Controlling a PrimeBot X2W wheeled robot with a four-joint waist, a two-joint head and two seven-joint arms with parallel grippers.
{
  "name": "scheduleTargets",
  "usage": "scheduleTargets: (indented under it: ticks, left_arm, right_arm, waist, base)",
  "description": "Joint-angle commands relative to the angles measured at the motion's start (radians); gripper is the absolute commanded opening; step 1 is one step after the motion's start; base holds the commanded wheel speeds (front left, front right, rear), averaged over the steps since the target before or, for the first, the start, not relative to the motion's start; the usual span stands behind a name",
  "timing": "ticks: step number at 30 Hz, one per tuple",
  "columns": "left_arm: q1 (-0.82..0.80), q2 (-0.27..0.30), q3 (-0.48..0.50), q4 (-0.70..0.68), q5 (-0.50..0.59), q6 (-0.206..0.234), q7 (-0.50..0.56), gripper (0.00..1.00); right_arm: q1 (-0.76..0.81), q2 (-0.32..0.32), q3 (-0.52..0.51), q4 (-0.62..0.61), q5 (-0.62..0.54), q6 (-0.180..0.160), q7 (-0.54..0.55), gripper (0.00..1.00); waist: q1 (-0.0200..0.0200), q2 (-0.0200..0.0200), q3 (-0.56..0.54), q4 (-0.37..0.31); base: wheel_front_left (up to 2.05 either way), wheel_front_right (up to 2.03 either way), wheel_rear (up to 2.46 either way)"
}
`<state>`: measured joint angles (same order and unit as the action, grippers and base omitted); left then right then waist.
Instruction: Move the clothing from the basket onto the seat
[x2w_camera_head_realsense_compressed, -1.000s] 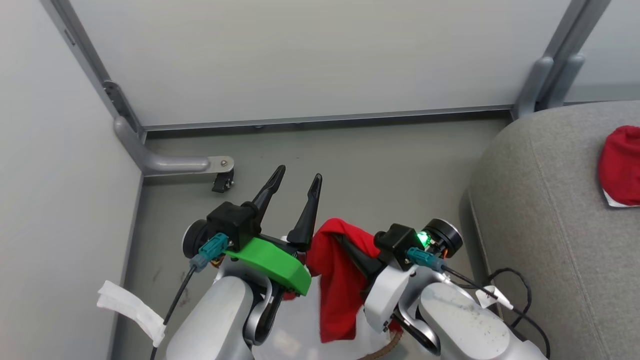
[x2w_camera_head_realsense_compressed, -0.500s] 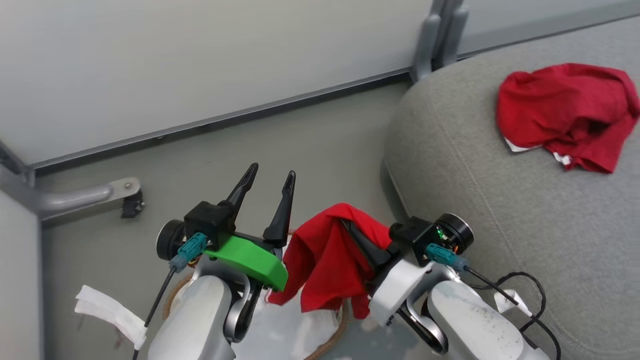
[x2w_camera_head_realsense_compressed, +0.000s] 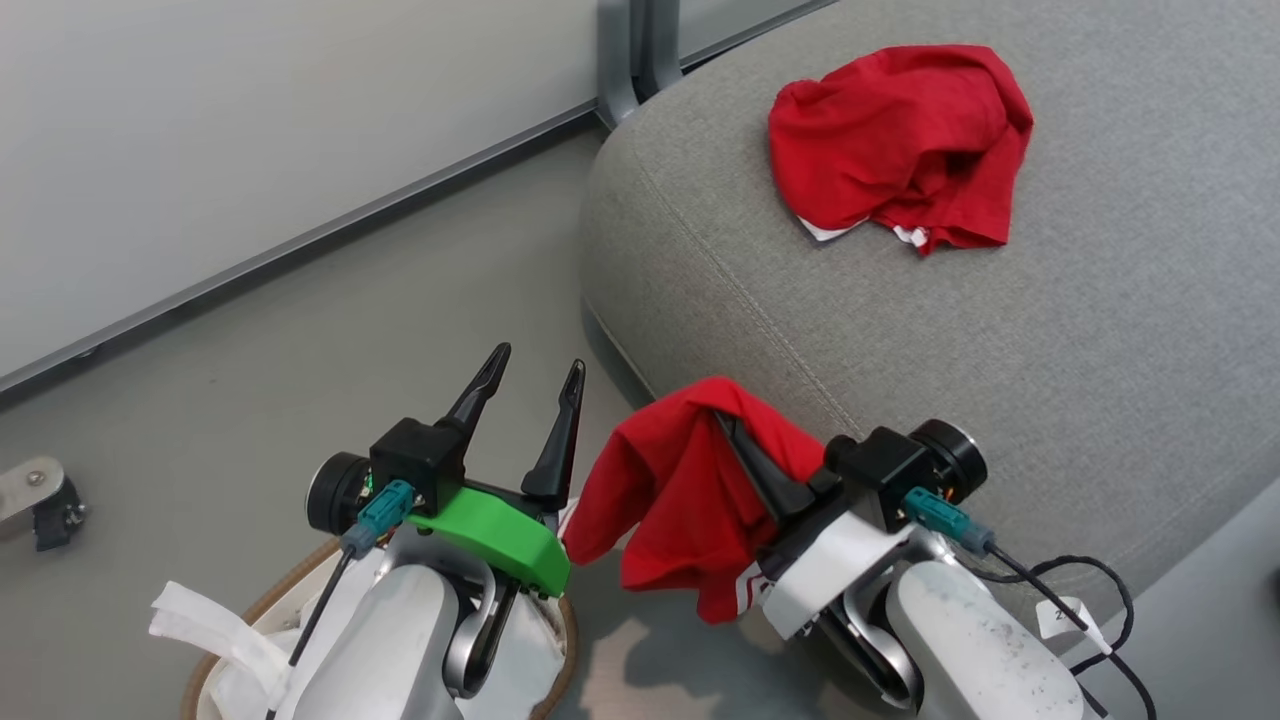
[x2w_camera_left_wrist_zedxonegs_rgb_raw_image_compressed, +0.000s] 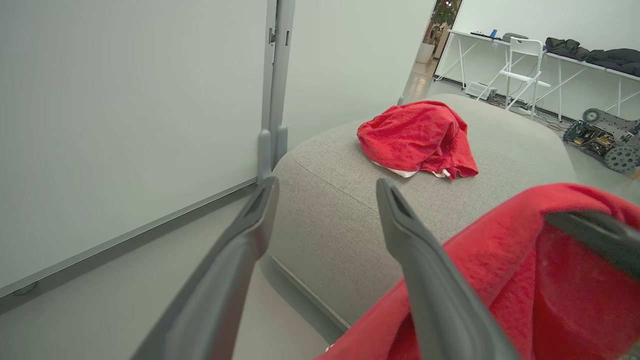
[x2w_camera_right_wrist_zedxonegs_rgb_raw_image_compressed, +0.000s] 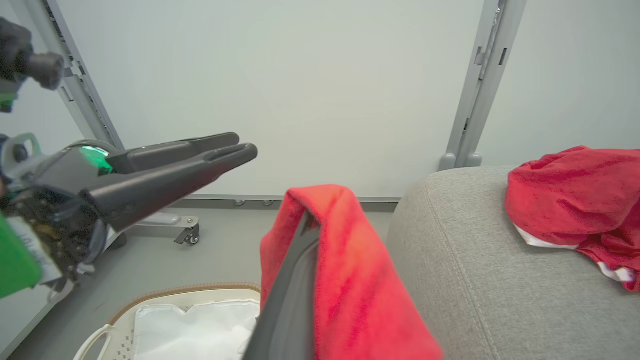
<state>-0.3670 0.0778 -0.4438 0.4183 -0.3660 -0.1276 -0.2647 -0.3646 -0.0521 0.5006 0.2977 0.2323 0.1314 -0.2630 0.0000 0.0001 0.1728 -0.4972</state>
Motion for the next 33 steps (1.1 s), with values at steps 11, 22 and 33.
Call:
scheduleTargets:
  ticks: [11, 22, 33]
  left_arm:
    - [-0.02, 0.032, -0.056, -0.012, -0.004, -0.004, 0.001, 1.0]
    - [-0.06, 0.067, -0.099, -0.038, -0.01, -0.003, 0.001, 1.0]
    - [-0.128, 0.114, -0.137, -0.075, -0.033, -0.003, 0.001, 1.0]
  right_arm:
    - [-0.257, -0.116, -0.185, -0.086, -0.178, -0.001, -0.003, 0.0]
    - [-0.681, -0.38, -0.272, 0.095, -0.222, -0.002, -0.003, 0.0]
    - [-0.83, -0.501, -0.439, 0.245, -0.362, -0.002, 0.077, 0.0]
  waist:
    - [0.0, -0.0001, 0.094, -0.052]
    - [0.0, -0.0001, 0.198, 0.03]
    - [0.0, -0.0001, 0.335, 0.139]
  base:
    - [0.0, 0.0, 0.0]
    - [0.0, 0.0, 0.0]
    - [0.0, 0.0, 0.0]
